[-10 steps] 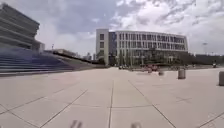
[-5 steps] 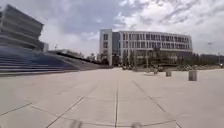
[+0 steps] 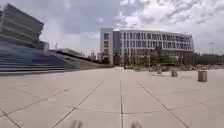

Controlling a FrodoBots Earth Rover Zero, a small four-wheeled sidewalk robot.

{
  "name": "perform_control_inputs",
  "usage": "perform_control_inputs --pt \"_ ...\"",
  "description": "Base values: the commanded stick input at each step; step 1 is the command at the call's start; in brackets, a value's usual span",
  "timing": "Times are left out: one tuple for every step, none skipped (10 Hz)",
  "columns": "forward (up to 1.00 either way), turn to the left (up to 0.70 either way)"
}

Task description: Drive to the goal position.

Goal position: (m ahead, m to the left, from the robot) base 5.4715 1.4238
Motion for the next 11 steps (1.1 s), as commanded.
perform_control_inputs --pt "0.99 0.06" --pt "0.99 0.06" --pt "0.99 0.06" --pt "0.99 0.06" --pt "0.99 0.06" --pt "0.99 0.06" --pt "0.99 0.06" --pt "0.99 0.06" --pt "0.99 0.06" --pt "0.99 0.06" --pt "0.99 0.06"
